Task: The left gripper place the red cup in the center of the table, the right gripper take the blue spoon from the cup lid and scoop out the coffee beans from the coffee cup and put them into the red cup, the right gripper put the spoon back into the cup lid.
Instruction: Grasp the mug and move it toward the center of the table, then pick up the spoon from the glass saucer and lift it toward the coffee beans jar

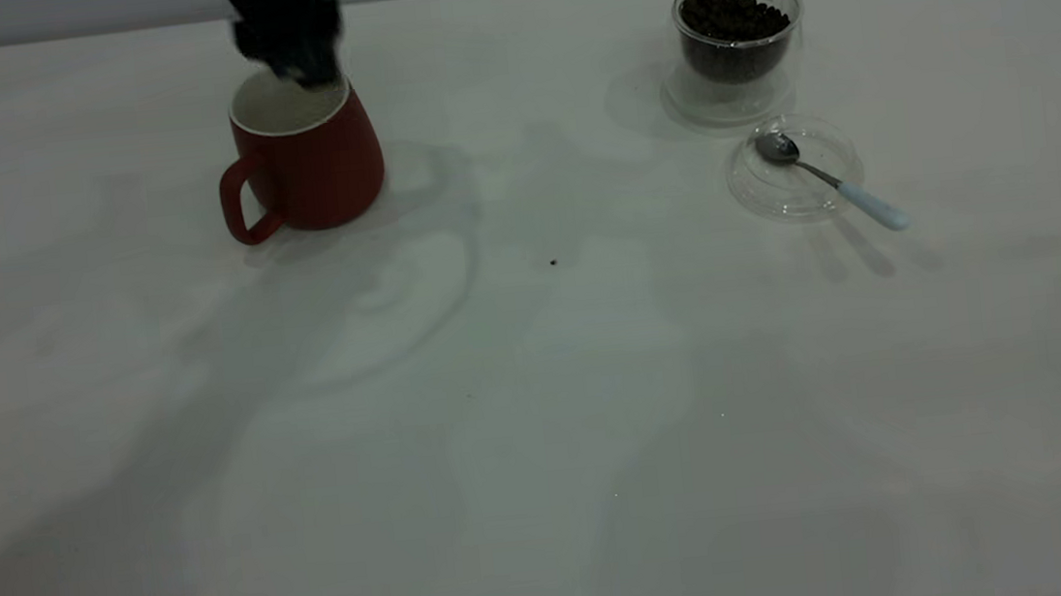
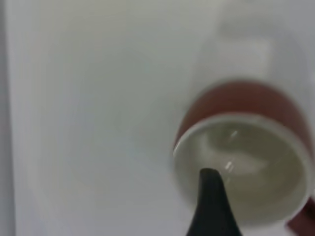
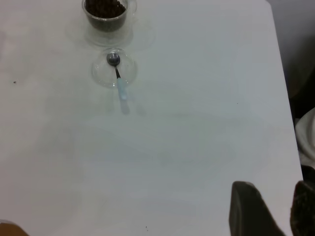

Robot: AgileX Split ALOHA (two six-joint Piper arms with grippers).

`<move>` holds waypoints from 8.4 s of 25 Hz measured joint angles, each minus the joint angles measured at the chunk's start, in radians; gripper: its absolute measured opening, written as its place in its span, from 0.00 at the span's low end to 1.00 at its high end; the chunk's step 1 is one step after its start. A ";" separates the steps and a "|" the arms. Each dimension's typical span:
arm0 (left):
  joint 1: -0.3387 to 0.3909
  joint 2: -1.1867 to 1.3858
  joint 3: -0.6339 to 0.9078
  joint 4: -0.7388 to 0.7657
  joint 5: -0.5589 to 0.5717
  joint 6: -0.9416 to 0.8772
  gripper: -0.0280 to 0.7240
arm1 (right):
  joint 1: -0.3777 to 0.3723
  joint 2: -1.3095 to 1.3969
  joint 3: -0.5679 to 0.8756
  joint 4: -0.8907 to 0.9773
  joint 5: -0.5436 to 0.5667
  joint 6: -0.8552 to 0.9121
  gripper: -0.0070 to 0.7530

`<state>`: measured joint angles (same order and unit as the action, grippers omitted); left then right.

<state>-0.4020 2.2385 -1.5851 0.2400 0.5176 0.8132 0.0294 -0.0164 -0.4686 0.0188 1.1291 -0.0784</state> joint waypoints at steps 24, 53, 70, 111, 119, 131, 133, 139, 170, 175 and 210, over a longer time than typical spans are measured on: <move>0.147 0.152 0.000 0.031 -0.080 0.154 0.82 | 0.000 0.000 0.000 0.000 0.000 0.000 0.33; -0.044 -0.083 0.001 -0.055 0.013 -0.120 0.82 | 0.000 0.000 0.000 0.000 0.000 0.000 0.33; -0.028 -0.785 0.006 0.128 0.647 -0.772 0.82 | 0.000 0.000 0.000 0.000 0.000 0.000 0.33; 0.429 -2.259 1.084 -0.201 0.629 -0.855 0.82 | 0.000 0.000 0.000 -0.001 0.000 0.000 0.33; 0.429 -2.259 1.098 -0.206 0.624 -0.840 0.82 | 0.000 0.000 0.000 -0.001 0.000 0.000 0.33; 0.429 -2.259 1.098 -0.201 0.624 -0.835 0.82 | 0.000 0.000 0.000 -0.001 0.000 0.000 0.33; 0.429 -2.259 1.098 -0.201 0.624 -0.835 0.82 | 0.000 0.000 0.000 -0.001 0.000 0.000 0.33; 0.429 -2.259 1.098 -0.201 0.624 -0.835 0.82 | 0.000 0.000 0.000 -0.001 0.000 0.000 0.33; 0.429 -2.259 1.098 -0.201 0.623 -0.831 0.82 | 0.000 1.209 -0.127 0.999 -0.575 -0.419 0.78; 0.429 -2.259 1.098 -0.201 0.623 -0.831 0.82 | -0.011 1.493 -0.186 1.379 -0.590 -0.770 0.78; 0.429 -2.259 1.098 -0.201 0.623 -0.832 0.82 | -0.198 2.377 -0.346 1.766 -0.325 -1.197 0.78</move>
<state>0.0268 -0.0207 -0.4868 0.0392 1.1406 -0.0188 -0.1691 2.3605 -0.8151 1.7844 0.8038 -1.2758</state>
